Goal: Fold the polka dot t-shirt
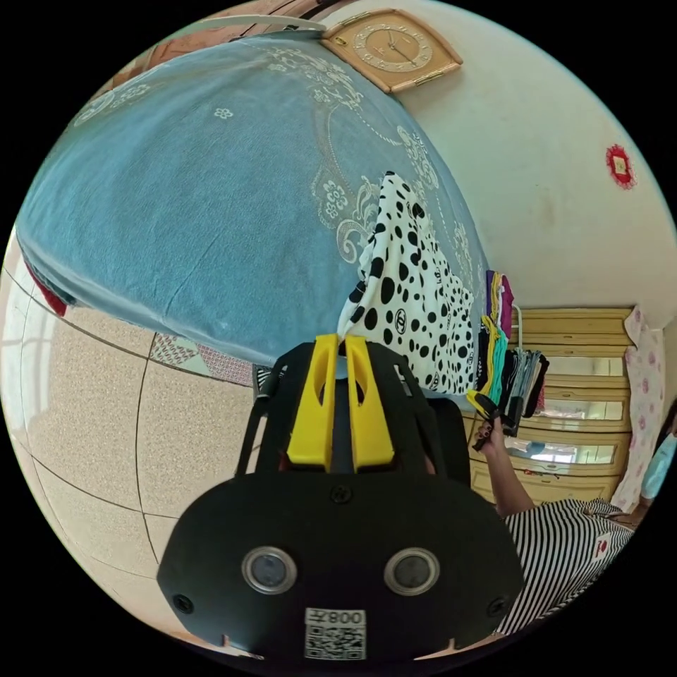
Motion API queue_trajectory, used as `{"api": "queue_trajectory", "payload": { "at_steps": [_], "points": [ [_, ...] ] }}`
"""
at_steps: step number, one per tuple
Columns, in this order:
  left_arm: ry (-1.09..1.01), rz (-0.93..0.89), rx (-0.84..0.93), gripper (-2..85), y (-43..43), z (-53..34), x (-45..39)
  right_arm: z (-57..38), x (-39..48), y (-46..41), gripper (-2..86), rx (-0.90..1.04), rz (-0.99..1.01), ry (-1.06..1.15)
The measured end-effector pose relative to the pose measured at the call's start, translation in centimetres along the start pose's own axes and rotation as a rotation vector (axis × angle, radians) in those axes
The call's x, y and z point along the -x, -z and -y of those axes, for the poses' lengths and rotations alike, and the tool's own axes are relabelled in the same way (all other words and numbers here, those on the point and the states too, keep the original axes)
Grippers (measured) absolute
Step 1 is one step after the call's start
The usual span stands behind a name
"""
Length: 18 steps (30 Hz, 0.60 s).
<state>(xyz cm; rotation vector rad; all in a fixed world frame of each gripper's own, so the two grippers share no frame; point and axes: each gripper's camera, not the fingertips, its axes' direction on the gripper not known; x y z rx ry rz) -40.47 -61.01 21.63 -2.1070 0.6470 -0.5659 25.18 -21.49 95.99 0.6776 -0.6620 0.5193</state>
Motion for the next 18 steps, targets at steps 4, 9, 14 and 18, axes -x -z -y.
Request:
{"api": "queue_trajectory", "payload": {
  "at_steps": [4,9,14,18],
  "points": [
    [-0.002,-0.034,-0.007,1.1,-0.6,-1.0,-0.3,0.5,-1.2,-0.3,2.7,0.031,-0.008,0.008],
    [-0.042,-0.018,-0.049,0.7,-0.4,-2.2,-1.3,-0.2,-3.7,2.2,1.6,-0.016,0.05,0.012],
    [-0.023,0.029,0.031,1.6,-3.7,-3.4,-1.9,0.0,-6.4,0.8,1.5,0.058,0.073,-0.022],
    [-0.043,0.019,-0.055,3.1,-4.0,-5.1,-3.6,-0.1,-7.6,1.2,1.6,0.033,0.108,-0.013]
  ]
}}
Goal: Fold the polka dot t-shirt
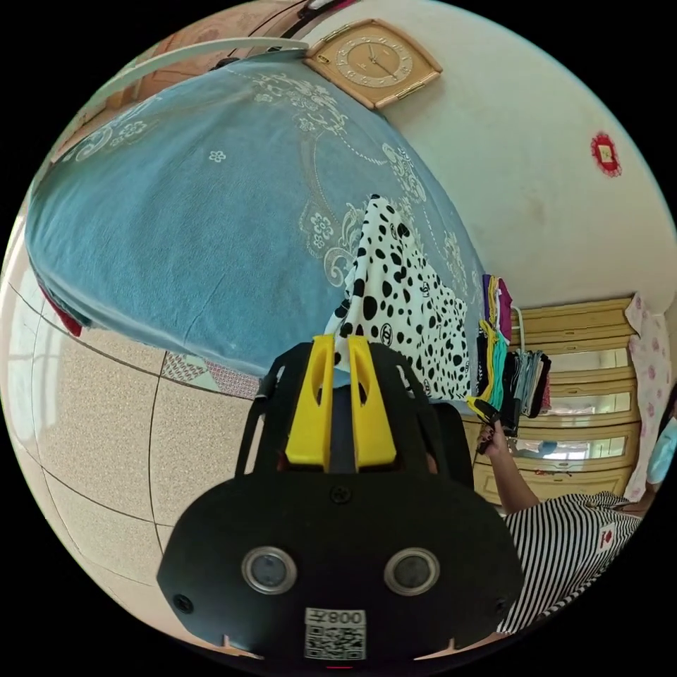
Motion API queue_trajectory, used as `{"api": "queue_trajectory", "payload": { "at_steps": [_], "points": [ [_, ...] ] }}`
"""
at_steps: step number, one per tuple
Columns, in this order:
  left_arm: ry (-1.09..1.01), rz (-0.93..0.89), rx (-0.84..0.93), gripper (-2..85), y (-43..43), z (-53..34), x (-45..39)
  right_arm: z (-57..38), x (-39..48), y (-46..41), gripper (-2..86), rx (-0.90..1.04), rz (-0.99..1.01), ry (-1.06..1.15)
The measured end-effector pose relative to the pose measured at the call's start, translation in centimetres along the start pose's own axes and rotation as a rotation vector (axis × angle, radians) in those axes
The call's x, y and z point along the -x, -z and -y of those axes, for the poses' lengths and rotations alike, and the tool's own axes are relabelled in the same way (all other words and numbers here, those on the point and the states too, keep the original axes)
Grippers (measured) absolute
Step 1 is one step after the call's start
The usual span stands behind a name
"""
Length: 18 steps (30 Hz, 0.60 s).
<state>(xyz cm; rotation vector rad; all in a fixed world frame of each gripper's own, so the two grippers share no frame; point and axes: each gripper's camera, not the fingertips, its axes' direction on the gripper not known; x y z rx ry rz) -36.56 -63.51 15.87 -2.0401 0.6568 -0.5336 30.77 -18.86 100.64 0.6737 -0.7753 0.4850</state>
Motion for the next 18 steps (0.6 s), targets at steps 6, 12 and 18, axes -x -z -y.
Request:
{"api": "queue_trajectory", "payload": {
  "at_steps": [6,12,18],
  "points": [
    [-0.26,-0.016,-0.015,5.2,-2.7,-3.0,-8.4,0.2,-1.4,1.3,1.6,-0.02,0.082,0.022],
    [-0.827,-0.087,0.29,7.0,-14.4,-6.9,-24.5,1.6,-0.4,2.6,1.6,-0.012,0.097,0.086],
    [-1.236,0.109,0.371,8.0,-23.9,-11.7,-36.2,3.8,1.1,3.4,1.5,0.001,0.136,0.157]
  ]
}}
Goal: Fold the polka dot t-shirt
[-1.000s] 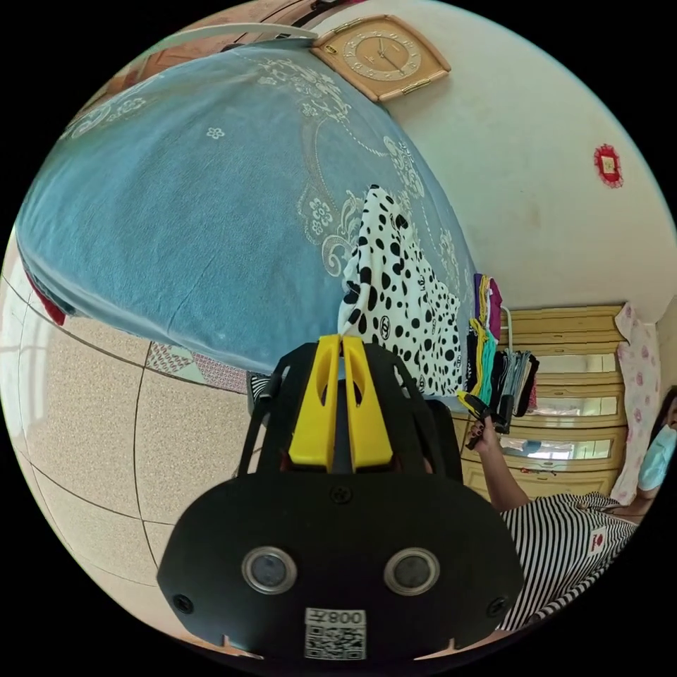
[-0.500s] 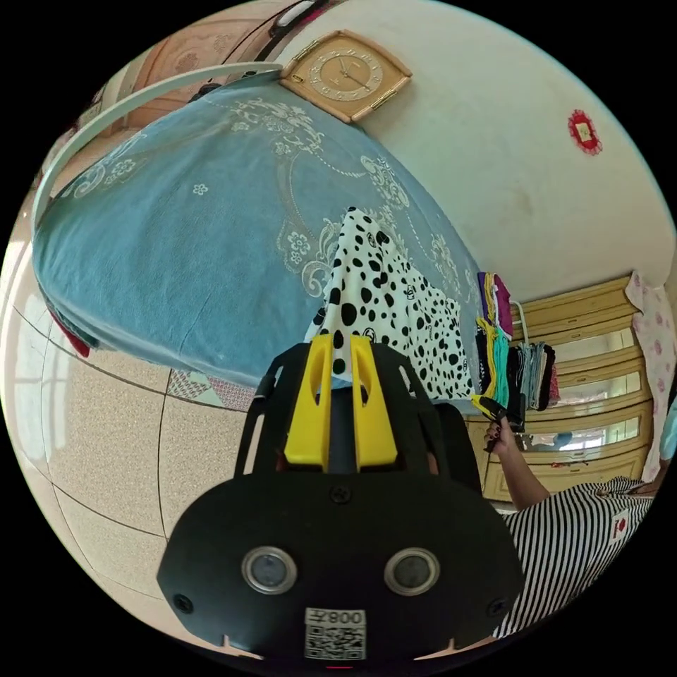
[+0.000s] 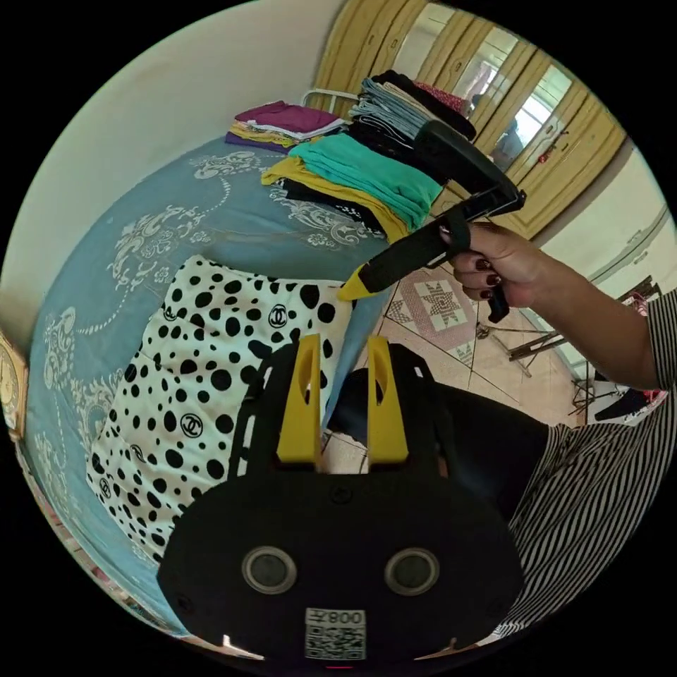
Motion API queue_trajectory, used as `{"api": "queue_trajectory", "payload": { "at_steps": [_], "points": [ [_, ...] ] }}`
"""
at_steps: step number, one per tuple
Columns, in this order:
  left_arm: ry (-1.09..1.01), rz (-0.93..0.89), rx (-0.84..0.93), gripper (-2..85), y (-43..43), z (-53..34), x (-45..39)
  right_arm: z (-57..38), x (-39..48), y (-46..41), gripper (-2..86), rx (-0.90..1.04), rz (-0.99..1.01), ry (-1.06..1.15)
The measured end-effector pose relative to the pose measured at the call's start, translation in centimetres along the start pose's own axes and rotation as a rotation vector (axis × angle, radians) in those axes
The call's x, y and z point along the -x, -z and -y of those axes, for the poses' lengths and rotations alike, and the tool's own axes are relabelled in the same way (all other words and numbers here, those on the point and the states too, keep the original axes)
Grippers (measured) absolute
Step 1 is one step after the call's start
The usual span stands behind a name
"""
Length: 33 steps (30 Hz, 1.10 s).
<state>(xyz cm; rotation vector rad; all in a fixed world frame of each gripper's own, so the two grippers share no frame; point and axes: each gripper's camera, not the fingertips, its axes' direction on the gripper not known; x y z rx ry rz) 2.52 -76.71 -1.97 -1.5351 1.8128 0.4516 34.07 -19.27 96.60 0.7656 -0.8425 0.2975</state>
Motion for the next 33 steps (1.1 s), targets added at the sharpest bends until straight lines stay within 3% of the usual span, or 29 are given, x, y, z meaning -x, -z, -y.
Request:
{"api": "queue_trajectory", "payload": {
  "at_steps": [4,8,17,33],
  "points": [
    [-0.037,0.137,0.046,3.1,-2.8,3.5,-2.2,1.5,0.2,-0.3,1.7,0.029,0.007,0.031],
    [0.075,0.08,0.004,1.8,-3.3,3.9,-1.7,2.8,-1.2,0.1,1.7,0.012,0.028,0.042],
    [0.313,-0.036,-0.137,1.2,-3.0,3.5,-0.2,6.5,-9.9,-0.2,7.6,-0.063,0.166,-0.182],
    [0.32,-0.077,-0.147,1.2,-5.1,4.9,-1.1,16.0,-14.9,-6.0,10.6,-0.065,0.425,-0.389]
  ]
}}
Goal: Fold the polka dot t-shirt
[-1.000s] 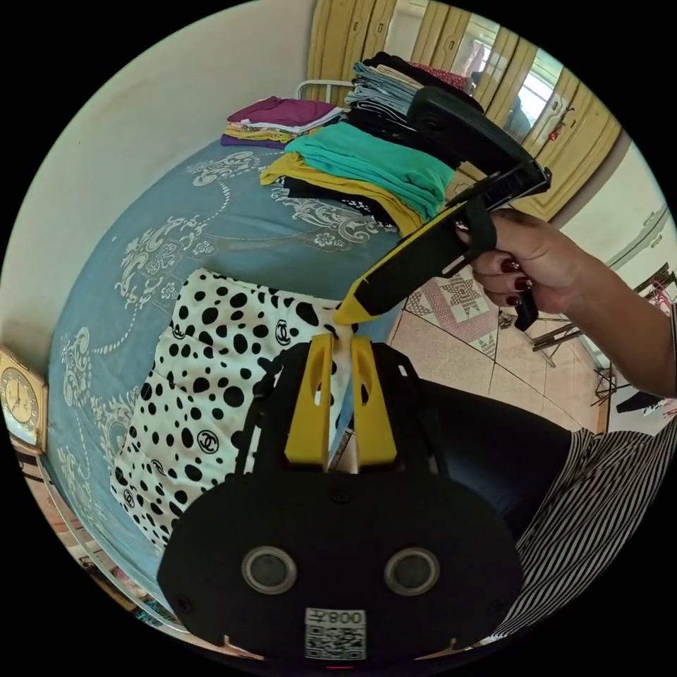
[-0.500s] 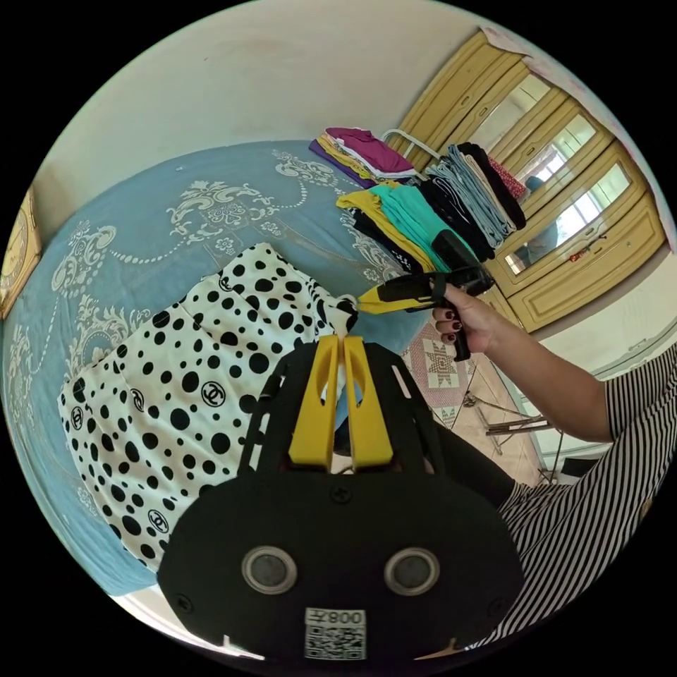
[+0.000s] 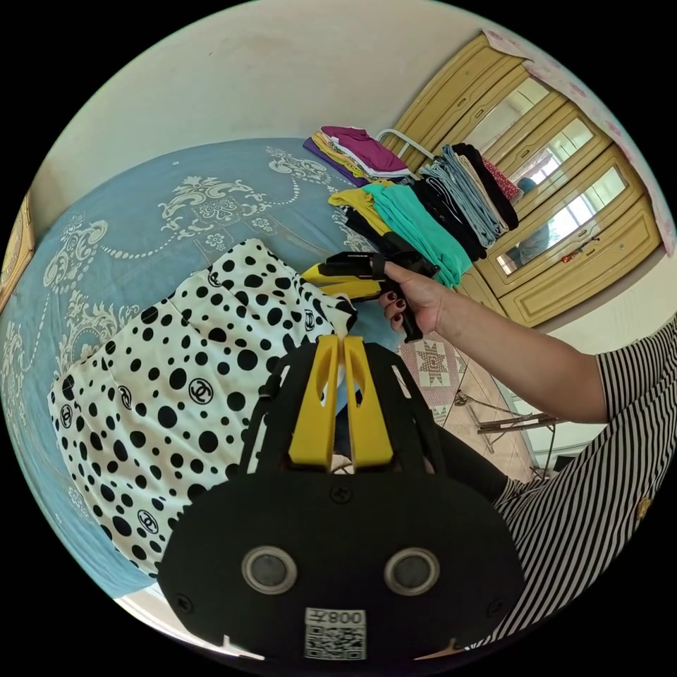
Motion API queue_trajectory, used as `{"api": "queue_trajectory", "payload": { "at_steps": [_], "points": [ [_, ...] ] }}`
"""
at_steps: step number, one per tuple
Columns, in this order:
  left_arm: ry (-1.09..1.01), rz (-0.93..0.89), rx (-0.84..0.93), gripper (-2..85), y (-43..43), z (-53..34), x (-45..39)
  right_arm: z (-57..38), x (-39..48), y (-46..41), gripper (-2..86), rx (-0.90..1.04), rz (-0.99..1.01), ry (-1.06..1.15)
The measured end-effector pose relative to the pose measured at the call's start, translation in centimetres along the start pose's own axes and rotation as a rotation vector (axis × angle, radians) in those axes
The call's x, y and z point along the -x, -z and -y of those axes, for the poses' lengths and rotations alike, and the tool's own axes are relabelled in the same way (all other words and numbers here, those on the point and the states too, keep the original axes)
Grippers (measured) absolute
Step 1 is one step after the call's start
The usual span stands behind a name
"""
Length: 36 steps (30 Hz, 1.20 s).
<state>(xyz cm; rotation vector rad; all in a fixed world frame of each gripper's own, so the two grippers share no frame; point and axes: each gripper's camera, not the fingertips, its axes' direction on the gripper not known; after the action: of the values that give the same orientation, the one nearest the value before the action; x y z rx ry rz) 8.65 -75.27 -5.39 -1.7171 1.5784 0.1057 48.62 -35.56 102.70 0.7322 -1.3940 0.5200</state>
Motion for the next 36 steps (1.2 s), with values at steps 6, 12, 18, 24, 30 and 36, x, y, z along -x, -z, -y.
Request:
{"api": "queue_trajectory", "payload": {
  "at_steps": [6,12,18,24,30,36],
  "points": [
    [-0.003,-0.016,0.002,1.2,-0.3,-0.2,0.2,2.0,1.3,-1.9,12.2,-0.004,0.004,-0.006],
    [-0.012,-0.033,-0.001,1.2,0.1,-0.8,0.8,3.4,2.8,-4.6,11.4,0.019,-0.057,-0.009],
    [-0.025,-0.044,0.004,1.2,0.9,-1.5,1.8,5.1,5.5,-8.8,9.4,0.074,-0.179,0.023],
    [-0.018,-0.054,-0.008,1.1,2.7,-2.8,3.7,5.9,7.2,-12.1,3.2,0.058,-0.187,0.029],
    [-0.017,-0.076,-0.024,1.1,5.0,-4.8,5.9,5.2,9.5,-14.8,2.0,0.017,-0.179,0.047],
    [0.002,-0.105,-0.075,1.1,9.1,-7.8,8.8,3.5,14.1,-18.9,1.8,-0.026,-0.152,0.125]
  ]
}}
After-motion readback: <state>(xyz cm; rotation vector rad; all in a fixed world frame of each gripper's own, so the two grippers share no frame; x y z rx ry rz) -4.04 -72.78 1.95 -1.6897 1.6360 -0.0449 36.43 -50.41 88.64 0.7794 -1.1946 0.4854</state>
